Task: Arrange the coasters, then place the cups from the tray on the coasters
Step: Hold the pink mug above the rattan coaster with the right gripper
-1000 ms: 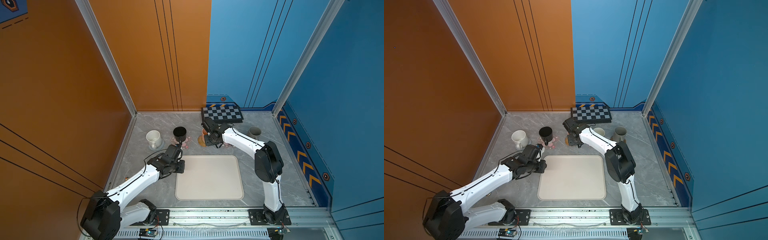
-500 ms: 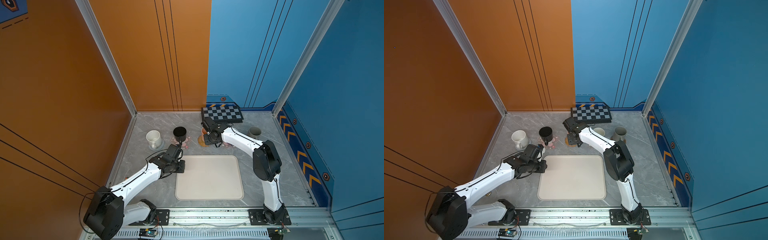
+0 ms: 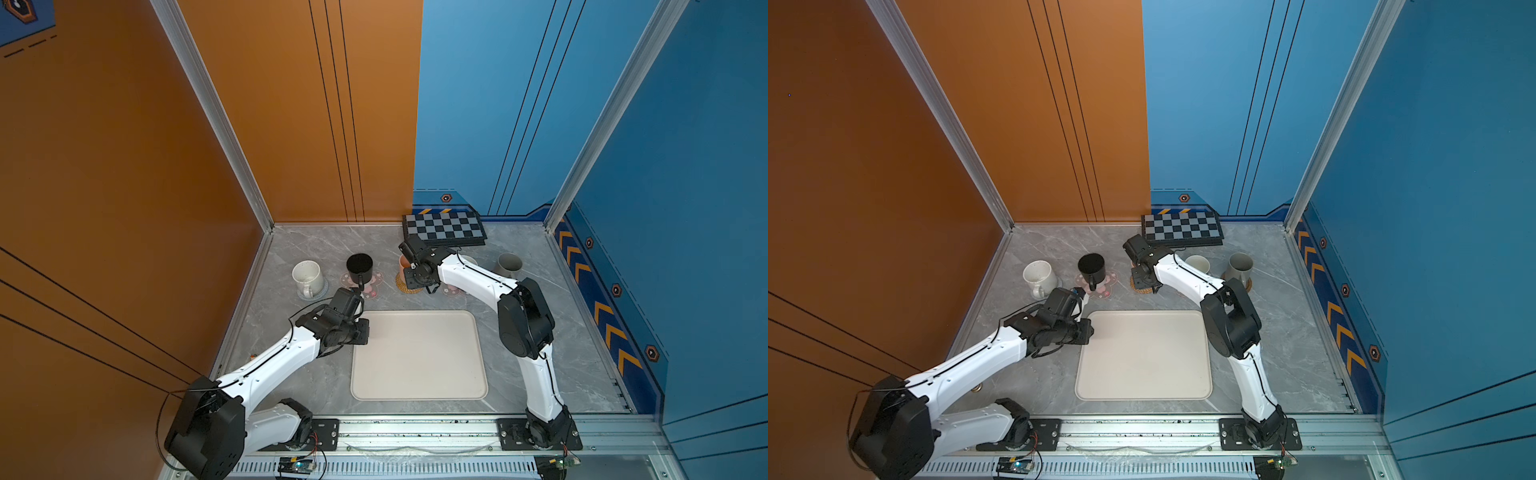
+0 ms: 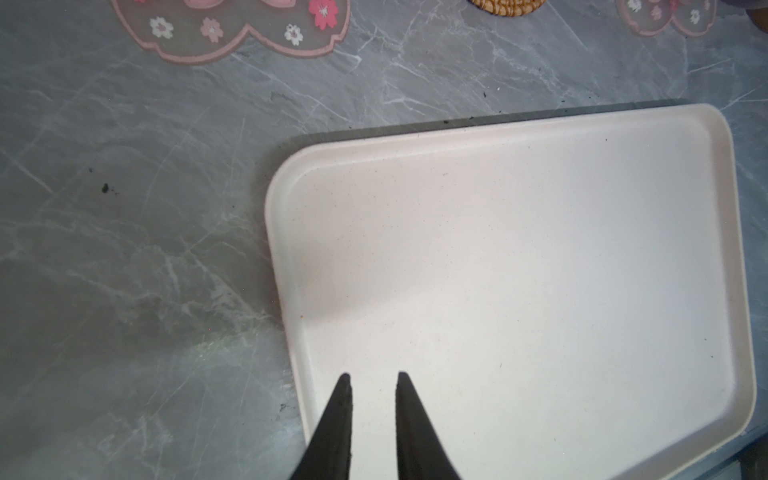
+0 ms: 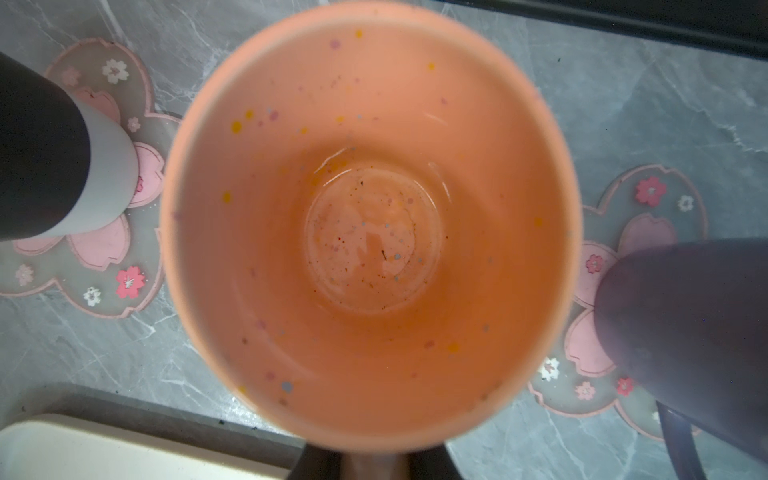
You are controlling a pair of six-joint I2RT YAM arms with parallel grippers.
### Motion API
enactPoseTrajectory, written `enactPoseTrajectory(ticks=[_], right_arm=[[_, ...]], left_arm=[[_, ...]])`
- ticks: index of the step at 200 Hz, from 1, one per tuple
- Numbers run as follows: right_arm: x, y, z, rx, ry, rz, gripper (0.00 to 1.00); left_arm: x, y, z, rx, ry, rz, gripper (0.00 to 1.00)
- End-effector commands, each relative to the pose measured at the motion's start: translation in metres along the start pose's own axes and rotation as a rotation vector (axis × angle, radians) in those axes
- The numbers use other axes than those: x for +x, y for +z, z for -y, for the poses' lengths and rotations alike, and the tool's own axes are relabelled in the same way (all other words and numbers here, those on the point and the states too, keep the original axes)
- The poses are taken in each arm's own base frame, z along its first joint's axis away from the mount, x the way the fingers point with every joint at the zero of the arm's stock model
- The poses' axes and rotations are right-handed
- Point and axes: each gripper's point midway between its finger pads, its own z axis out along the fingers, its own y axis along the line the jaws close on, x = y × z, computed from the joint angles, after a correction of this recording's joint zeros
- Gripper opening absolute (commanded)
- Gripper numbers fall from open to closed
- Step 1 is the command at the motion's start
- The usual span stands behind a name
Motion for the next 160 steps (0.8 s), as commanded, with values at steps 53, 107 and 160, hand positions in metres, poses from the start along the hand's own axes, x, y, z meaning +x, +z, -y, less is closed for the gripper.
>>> enactPoseTrajectory(ticks=[53, 107, 160], right_arm=[[-0.030, -0.019, -0.008, -0.016, 0.008, 0.109, 0.00], [-0.024, -0.013, -0.006, -0.016, 0.009, 0.091, 0.00], [-0.014, -0.006, -0.007, -0.026, 0.010, 0.067, 0.00]], left_arm=[[0.000, -0.002, 0.000, 0.021, -0.019, 0.002, 0.21], [-0.004, -0.005, 0.002, 0.029, -0.024, 0.013, 0.21], [-0.002, -0.004, 0.002, 0.032, -0.034, 0.006, 0.21]])
